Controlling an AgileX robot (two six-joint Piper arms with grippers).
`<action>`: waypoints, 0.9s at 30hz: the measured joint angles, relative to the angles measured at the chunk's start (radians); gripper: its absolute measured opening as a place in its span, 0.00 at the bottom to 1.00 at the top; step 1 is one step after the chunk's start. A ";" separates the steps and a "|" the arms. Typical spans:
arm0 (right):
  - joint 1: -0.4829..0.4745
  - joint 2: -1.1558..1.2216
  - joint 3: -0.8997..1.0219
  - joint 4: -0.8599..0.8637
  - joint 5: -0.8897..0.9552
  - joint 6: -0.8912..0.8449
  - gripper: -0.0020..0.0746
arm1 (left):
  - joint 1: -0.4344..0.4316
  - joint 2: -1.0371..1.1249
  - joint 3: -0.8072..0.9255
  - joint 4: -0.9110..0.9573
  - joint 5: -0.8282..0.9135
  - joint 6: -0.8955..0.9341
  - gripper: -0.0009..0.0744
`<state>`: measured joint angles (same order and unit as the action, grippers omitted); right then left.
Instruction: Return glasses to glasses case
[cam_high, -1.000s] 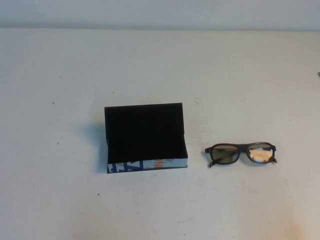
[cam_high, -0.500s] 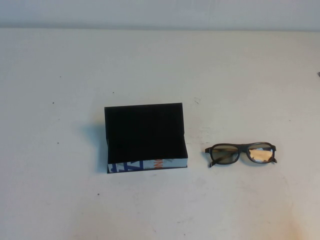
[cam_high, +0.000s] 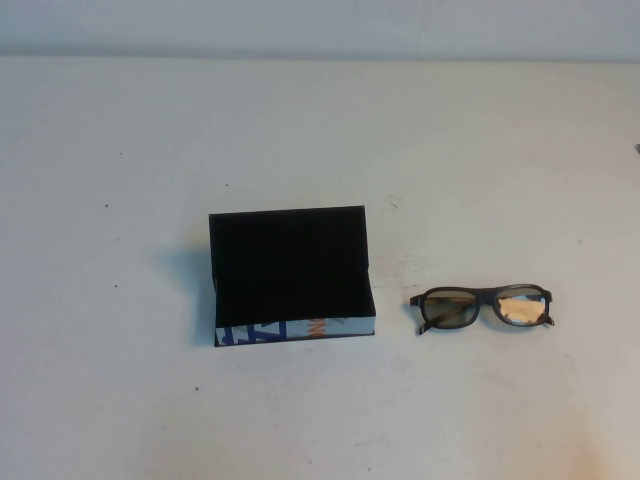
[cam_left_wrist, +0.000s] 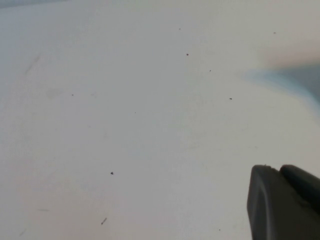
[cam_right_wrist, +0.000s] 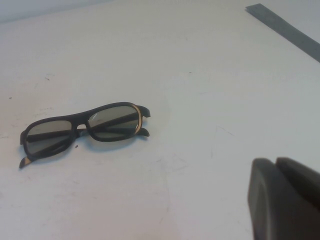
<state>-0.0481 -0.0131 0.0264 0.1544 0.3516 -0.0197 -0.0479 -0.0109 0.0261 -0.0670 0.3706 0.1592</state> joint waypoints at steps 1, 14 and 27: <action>0.000 0.000 0.000 0.000 0.000 0.000 0.01 | 0.000 0.000 0.000 0.000 0.000 0.000 0.01; 0.000 0.000 0.000 0.000 0.000 0.000 0.01 | 0.000 0.000 0.000 0.000 0.000 0.000 0.01; 0.000 0.000 0.001 0.535 -0.372 0.002 0.01 | 0.000 0.000 0.000 0.000 0.000 0.000 0.01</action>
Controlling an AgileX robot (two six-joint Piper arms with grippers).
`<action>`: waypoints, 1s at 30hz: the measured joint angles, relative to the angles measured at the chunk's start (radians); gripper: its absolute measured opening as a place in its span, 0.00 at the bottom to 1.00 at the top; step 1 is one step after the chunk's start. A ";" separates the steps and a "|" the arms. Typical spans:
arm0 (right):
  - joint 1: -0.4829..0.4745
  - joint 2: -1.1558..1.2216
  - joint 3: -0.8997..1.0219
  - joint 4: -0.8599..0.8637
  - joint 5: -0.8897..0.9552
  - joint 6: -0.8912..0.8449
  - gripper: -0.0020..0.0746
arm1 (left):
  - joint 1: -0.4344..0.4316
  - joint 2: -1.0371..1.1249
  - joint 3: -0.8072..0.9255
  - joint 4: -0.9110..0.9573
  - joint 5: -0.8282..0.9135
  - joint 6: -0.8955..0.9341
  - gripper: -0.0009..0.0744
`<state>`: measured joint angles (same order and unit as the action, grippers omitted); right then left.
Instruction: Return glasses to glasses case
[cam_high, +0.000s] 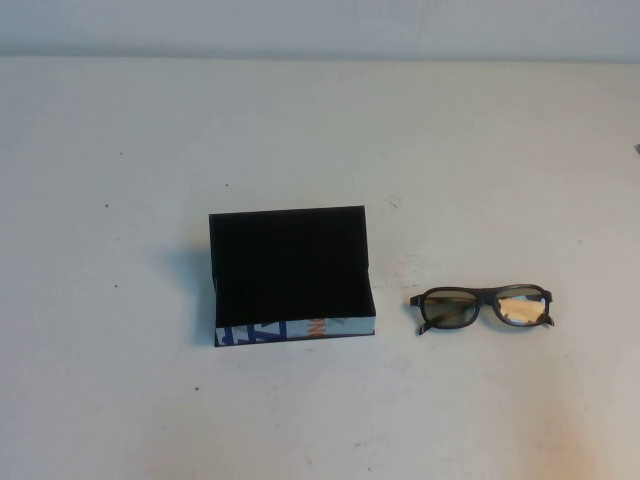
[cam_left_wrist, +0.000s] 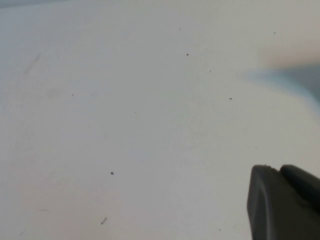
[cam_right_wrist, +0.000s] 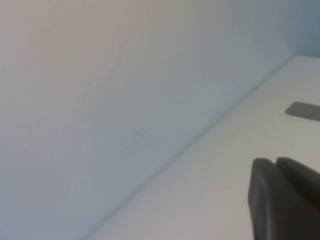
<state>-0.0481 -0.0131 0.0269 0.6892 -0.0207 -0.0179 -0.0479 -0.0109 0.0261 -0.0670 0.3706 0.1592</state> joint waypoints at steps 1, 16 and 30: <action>0.000 0.000 0.000 0.022 -0.026 0.000 0.01 | 0.000 0.000 0.000 0.000 0.000 0.000 0.01; 0.000 0.334 -0.330 -0.059 0.679 -0.052 0.01 | 0.000 0.000 0.000 0.000 0.000 0.000 0.01; 0.088 1.030 -0.856 -0.201 1.027 -0.503 0.01 | 0.000 0.000 0.000 0.000 0.000 0.000 0.01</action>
<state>0.0403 1.0167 -0.8287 0.4887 1.0062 -0.5212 -0.0479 -0.0109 0.0261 -0.0670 0.3706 0.1592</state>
